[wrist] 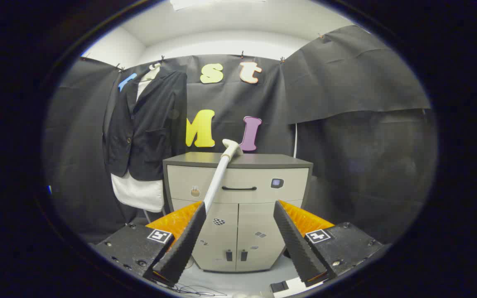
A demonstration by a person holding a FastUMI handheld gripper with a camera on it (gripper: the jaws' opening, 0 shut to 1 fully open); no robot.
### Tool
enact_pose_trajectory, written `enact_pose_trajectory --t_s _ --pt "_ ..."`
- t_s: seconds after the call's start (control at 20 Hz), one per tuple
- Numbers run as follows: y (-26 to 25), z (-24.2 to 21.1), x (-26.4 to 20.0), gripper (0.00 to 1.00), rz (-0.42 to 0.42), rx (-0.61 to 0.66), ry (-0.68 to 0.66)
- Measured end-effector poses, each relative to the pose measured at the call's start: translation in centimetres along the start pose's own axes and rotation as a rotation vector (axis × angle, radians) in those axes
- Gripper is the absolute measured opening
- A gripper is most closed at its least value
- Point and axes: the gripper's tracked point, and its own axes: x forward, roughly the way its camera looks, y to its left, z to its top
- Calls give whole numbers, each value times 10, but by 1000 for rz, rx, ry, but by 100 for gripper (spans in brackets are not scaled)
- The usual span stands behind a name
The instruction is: Iron the clothes twice with a garment steamer, once on the left side and once on the right side.
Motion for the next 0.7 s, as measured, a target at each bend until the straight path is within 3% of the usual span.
enact_pose_trajectory --t_s 0.7 --pt "14 6 -7 100 20 2 13"
